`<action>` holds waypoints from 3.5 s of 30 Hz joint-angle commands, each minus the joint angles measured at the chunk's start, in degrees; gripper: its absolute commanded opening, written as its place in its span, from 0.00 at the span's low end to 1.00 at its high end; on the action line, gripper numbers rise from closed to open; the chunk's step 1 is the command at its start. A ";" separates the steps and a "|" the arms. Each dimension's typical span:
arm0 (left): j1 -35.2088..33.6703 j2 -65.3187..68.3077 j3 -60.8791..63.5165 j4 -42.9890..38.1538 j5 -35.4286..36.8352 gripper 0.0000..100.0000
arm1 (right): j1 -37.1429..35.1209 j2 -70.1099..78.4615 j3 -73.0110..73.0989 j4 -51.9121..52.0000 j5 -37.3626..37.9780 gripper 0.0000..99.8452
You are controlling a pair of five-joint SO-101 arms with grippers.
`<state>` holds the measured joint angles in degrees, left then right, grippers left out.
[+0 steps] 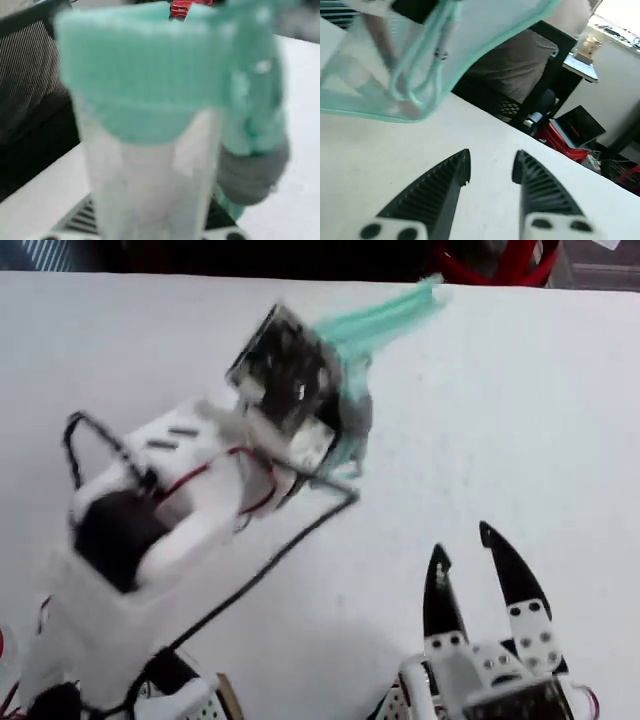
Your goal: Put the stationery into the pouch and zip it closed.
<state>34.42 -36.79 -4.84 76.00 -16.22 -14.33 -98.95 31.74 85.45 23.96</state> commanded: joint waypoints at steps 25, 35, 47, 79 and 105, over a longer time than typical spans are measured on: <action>-26.59 -50.15 73.58 -43.96 -36.31 0.02 | 17.89 1.54 53.71 -49.80 -17.14 0.02; -25.01 -40.40 77.63 -48.53 -40.53 0.05 | 18.07 1.54 55.47 -50.07 -17.05 0.02; -13.41 0.22 50.99 -38.86 -28.75 0.05 | 18.15 1.54 56.18 -50.07 -17.05 0.02; 0.57 30.02 28.22 -16.70 -16.44 0.19 | 19.03 1.54 61.10 -57.27 -13.19 0.02; -0.57 30.02 13.71 -10.90 -22.86 0.18 | 21.58 1.54 61.10 -57.45 -13.45 0.02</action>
<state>36.44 -6.29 12.22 69.05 -37.14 6.77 -97.19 93.36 29.10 10.24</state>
